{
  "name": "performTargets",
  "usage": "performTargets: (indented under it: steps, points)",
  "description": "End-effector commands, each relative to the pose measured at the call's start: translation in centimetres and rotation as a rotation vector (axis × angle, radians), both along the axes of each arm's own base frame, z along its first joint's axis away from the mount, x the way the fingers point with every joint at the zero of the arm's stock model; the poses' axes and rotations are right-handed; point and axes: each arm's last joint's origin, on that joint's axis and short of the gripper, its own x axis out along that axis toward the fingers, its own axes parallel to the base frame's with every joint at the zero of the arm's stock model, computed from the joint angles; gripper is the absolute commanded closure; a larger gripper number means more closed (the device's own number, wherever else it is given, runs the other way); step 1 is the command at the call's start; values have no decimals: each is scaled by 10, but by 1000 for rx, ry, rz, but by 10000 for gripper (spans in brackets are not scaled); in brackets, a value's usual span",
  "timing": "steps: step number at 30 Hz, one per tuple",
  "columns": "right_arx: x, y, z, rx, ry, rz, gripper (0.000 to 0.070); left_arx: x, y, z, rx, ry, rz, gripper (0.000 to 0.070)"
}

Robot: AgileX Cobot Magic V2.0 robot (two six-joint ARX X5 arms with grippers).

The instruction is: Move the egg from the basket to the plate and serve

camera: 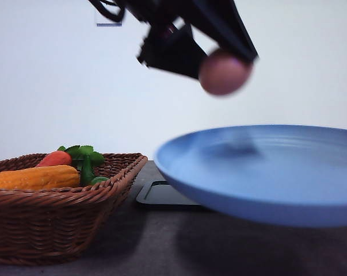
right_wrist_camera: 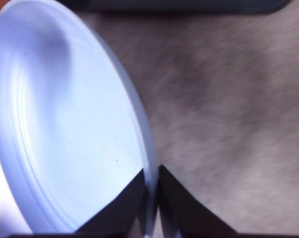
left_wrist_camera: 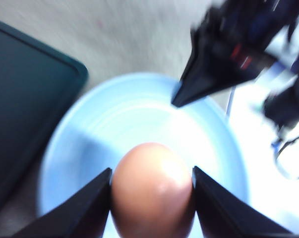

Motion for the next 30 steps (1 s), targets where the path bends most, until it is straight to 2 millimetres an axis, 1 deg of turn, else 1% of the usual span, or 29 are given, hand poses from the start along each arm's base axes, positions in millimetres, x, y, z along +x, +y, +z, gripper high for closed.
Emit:
performTargets:
  steps: [1,7,13,15,20,22,26,30]
  points:
    - [0,1,0,18,10,11,700,-3,-11,-6,16,-37,-63,498]
    - [-1,2,0,32,18,21,700,-11,-28,-28,72,-17,-127,494]
    - [-1,2,1,54,26,31,700,-13,-34,-35,124,-54,-106,493]
    - [-1,2,1,60,29,33,700,-13,-34,-37,140,-67,-91,483]
    - [-2,2,0,60,34,34,700,-13,-35,-37,148,-79,-82,383]
    - [-2,2,0,60,36,33,700,-13,-35,-37,148,-75,-79,358]
    - [-2,2,0,59,40,33,700,-14,-34,-33,140,-55,-54,355]
    - [-1,2,-1,59,48,32,700,-17,-29,-16,95,-66,-33,355]
